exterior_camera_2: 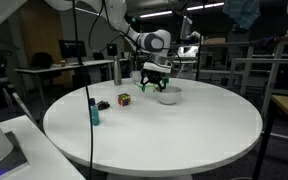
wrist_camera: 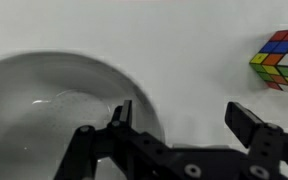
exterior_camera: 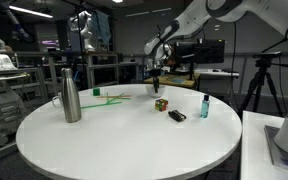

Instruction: Move the bowl to the left

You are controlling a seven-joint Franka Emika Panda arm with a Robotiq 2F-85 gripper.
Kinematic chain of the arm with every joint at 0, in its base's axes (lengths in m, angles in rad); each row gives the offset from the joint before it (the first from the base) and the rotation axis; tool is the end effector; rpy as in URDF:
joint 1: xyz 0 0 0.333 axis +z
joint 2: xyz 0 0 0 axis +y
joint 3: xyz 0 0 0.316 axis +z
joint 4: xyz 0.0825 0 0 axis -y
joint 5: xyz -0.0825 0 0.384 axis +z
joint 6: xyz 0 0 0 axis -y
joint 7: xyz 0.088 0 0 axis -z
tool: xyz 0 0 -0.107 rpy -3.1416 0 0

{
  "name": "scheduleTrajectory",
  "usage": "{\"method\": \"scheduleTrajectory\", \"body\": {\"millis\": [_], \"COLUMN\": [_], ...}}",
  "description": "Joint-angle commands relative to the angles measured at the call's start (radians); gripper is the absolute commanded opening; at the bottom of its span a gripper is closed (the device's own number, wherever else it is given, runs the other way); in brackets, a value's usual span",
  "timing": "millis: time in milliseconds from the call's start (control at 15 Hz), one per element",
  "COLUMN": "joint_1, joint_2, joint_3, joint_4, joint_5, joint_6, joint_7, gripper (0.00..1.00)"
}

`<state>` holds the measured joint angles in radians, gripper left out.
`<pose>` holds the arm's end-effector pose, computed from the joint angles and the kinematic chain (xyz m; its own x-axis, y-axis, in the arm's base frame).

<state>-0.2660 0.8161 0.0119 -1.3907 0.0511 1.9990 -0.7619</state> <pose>0.6864 -0.1766 0.2049 0.8767 0.4669 -0.1153 0.4441 -0.8780 -0.1788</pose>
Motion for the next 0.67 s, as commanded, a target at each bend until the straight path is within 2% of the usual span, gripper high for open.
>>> {"method": "scheduleTrajectory", "body": {"millis": [0, 67, 600], "joint_1": [-0.012, -0.011, -0.004], "joint_2": [0.037, 0.042, 0.055], "joint_3": [0.008, 0.008, 0.003], "joint_4": [0.065, 0.066, 0.077], "joint_5": [-0.011, -0.012, -0.023], "joint_6": [-0.065, -0.069, -0.113], "joint_7": [-0.029, -0.030, -0.024], "gripper": [0.75, 0.74, 0.13]}}
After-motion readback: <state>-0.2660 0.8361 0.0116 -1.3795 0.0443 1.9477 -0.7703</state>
